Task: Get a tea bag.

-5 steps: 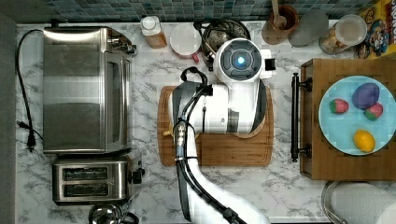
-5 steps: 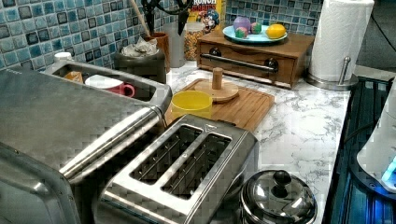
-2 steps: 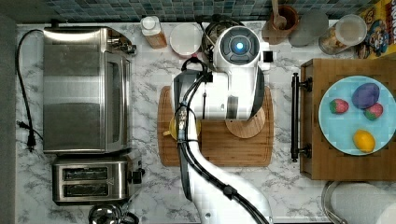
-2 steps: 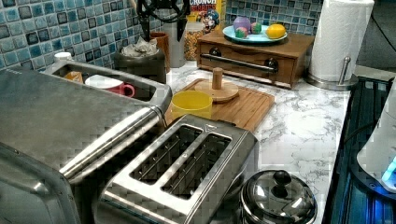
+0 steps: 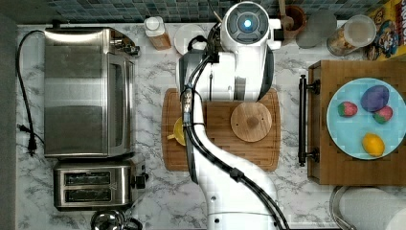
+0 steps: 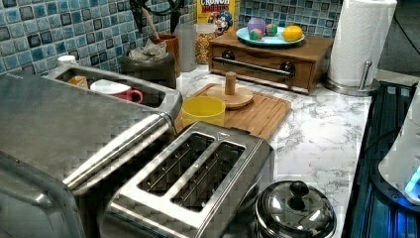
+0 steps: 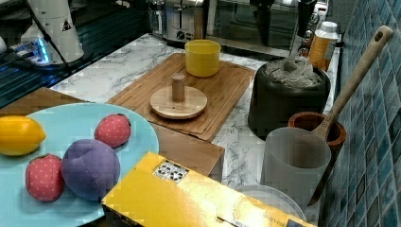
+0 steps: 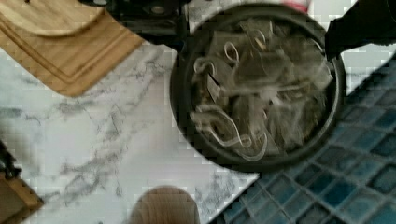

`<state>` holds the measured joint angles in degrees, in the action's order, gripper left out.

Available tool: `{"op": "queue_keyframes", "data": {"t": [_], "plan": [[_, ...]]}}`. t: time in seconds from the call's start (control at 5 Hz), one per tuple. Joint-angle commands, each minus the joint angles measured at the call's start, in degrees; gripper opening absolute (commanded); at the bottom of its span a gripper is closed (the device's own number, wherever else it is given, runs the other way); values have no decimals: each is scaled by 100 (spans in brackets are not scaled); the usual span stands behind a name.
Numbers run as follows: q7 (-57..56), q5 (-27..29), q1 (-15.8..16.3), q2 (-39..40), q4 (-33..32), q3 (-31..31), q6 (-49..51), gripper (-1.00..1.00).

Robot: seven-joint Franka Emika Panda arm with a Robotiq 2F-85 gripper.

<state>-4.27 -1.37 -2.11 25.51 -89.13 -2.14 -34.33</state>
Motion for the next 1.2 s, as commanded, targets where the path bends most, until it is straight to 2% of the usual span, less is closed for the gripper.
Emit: {"op": "queue_keyframes", "data": {"t": [0.2,0.8,1.0,1.2], "plan": [[280,12,65,448,1676,-45,614,100],[288,48,126,1089,2407,-34,1252,100],[382,57,149,866,2112,-57,982,-23],[407,122,103,718,1865,-24,813,-100]]}}
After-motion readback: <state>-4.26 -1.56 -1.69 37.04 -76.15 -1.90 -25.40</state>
